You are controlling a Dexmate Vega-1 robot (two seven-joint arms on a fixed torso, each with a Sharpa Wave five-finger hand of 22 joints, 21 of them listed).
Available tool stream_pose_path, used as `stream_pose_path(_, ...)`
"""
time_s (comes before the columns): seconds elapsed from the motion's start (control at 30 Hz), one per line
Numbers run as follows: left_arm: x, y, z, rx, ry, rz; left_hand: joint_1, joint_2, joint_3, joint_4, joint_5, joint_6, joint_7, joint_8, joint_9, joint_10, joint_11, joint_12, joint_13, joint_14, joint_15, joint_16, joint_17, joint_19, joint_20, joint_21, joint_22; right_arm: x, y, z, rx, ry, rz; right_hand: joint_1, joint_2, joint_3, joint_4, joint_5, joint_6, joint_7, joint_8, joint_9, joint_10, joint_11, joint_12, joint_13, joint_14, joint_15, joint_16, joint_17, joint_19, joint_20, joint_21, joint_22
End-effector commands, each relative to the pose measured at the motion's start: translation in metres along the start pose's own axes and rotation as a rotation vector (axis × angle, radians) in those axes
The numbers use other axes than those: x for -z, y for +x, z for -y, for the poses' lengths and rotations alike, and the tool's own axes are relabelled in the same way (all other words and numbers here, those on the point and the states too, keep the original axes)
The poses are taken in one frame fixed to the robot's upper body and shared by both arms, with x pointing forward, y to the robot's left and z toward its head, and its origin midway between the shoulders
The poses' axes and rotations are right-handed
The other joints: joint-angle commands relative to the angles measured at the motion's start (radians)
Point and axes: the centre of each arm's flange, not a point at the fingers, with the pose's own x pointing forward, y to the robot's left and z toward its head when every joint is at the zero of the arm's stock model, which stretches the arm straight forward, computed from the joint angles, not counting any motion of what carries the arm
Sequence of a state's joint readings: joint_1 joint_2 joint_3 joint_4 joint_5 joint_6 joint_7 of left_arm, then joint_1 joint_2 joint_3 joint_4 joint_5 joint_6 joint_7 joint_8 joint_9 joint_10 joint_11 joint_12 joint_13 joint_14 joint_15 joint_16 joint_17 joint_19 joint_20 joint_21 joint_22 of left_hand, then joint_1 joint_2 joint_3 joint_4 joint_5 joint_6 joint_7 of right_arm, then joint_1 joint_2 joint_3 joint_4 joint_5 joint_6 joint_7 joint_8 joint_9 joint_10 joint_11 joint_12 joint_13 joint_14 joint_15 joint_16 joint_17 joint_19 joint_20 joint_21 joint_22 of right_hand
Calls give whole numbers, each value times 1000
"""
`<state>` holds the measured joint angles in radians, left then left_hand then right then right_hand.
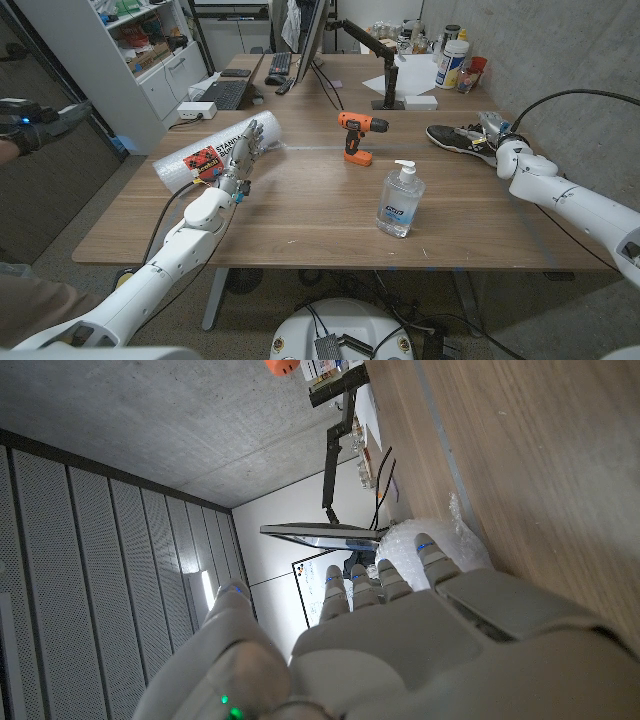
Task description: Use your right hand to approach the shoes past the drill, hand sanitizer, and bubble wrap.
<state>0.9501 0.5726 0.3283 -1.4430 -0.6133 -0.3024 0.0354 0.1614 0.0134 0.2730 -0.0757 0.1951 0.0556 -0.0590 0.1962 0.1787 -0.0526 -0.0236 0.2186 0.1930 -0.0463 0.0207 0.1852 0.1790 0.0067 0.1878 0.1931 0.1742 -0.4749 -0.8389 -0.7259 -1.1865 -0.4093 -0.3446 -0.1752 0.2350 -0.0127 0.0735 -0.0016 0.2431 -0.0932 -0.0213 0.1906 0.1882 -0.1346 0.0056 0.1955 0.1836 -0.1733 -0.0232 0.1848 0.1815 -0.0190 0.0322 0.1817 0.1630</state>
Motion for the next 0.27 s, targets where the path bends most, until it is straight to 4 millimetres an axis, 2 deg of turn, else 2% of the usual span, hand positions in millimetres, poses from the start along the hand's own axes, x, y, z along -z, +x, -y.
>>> stream_pose_path(0.03, 1, 0, 6, 3, 2, -7, 1, 9, 1, -9, -4, 11, 1, -2, 4, 3, 1, -3, 3, -4, 3, 4, 4, -4, -2, 1, 4, 3, 1, -2, 3, -5, 2, 14, -2, 1, -7, -2, -7, -2, 3, 3, -8, -2, -4, 5, -70, 4, 4, 2, 1, 11, 1, 3)
stream_pose_path(0.27, 1, 1, 8, 2, 2, -5, 1, 9, 1, -9, -4, 12, 2, -2, 4, 2, 2, -3, 3, -3, 3, 4, 4, -4, -2, 1, 4, 6, 1, 0, 9, -6, -4, 17, -1, 2, -10, -3, -5, -3, 4, 3, -6, -2, -3, 5, -70, 3, 4, 2, 1, 11, 1, 3)
